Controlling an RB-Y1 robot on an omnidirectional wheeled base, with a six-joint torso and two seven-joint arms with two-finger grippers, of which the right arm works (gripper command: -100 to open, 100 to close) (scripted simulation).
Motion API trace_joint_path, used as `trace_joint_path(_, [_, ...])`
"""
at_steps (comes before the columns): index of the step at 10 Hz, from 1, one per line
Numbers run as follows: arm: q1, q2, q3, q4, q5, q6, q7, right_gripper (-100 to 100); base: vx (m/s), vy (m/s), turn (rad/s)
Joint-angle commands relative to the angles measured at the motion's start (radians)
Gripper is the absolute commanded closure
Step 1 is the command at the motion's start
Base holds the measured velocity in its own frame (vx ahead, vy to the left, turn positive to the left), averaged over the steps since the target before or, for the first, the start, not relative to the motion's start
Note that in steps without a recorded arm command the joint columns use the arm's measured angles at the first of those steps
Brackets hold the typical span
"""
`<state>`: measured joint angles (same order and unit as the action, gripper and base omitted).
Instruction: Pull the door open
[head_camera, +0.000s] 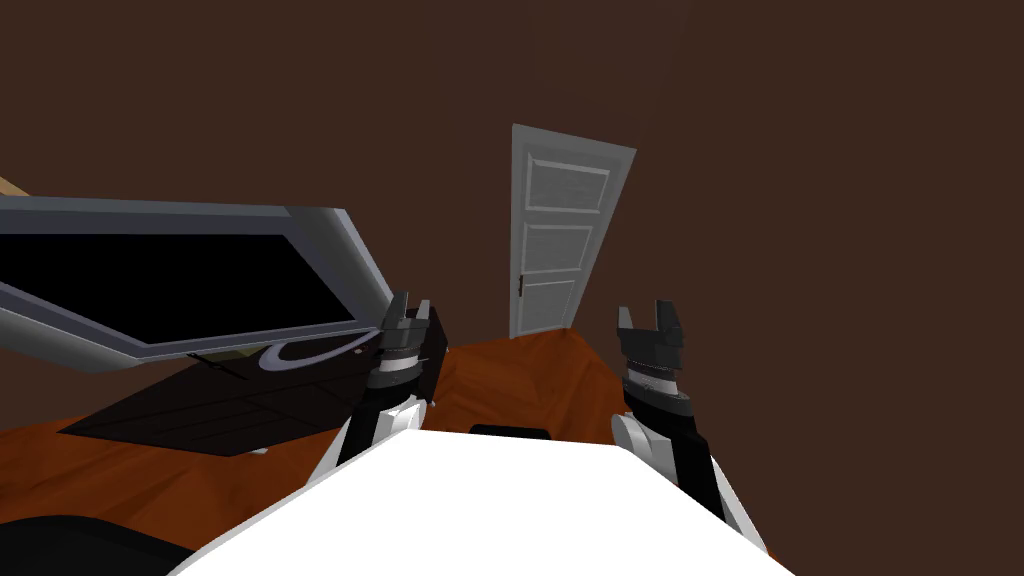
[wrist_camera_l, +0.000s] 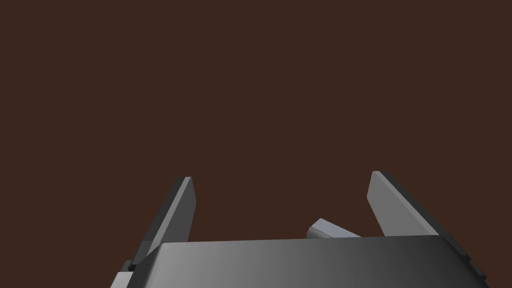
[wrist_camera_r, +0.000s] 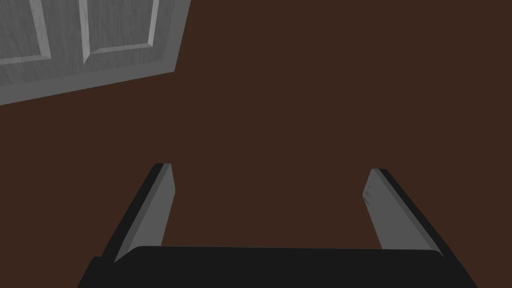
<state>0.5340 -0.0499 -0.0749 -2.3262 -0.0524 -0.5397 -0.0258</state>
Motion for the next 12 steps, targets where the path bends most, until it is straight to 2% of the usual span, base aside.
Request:
trace_joint_path(1, [-0.005, -0.010, 0.010, 0.026, -0.010, -0.008, -0.030, -100, 0.056, -0.056, 0.023])
trace_joint_path(12, [-0.042, -0.071, 0.078, 0.202, -0.076, -0.065, -0.235, -100, 0.104, 0.025, 0.032])
